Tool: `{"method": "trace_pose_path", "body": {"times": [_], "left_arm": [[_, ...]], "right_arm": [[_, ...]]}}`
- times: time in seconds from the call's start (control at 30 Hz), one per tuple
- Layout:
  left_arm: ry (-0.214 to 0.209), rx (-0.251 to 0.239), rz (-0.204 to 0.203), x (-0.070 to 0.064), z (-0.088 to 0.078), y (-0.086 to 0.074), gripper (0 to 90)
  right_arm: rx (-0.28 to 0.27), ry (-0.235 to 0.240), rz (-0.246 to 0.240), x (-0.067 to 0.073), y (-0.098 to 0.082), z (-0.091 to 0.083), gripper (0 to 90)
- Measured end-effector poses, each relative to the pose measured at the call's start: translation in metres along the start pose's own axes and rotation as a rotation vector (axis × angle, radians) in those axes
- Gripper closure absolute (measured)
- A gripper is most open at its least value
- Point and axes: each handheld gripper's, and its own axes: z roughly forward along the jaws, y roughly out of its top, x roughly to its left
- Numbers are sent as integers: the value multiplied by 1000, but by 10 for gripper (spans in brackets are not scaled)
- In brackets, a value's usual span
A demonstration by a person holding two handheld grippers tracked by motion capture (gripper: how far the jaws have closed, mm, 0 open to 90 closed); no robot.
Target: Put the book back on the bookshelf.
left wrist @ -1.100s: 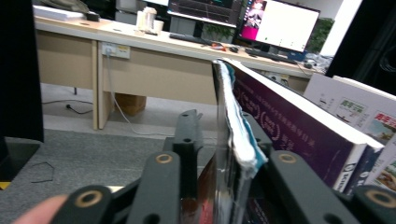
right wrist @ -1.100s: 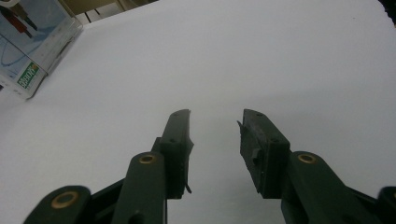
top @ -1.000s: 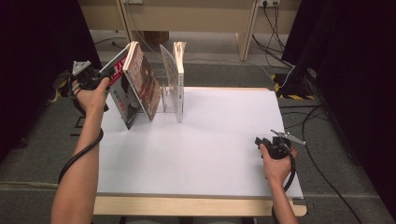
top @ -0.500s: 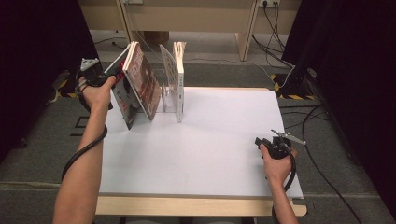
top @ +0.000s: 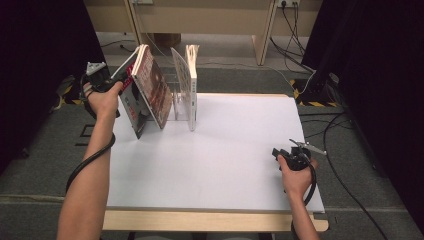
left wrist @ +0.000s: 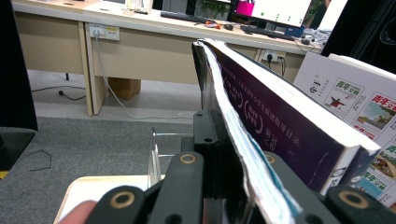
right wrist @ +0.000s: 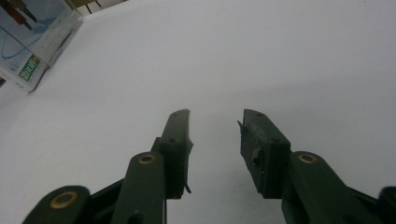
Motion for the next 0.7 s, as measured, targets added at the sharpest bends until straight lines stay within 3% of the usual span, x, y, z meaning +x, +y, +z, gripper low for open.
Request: {"method": "trace_pose_path", "body": {"times": [0.13, 0.23, 0.33, 0.5, 0.7], "left_arm": [[-7, -30, 11, 0, -2, 0, 861], [21, -85, 30, -2, -6, 1, 862], [28, -101, 60, -3, -7, 2, 862], [40, -123, 62, -2, -8, 1, 862], [48, -149, 97, -7, -7, 4, 862]], "right_arm": [[-3, -2, -16, -2, 0, 0, 626], [-5, -2, -6, -3, 0, 0, 626], [-1, -2, -4, -3, 0, 0, 626], [4, -3, -10, -2, -1, 2, 626], [4, -5, 1, -1, -1, 2, 627]]}}
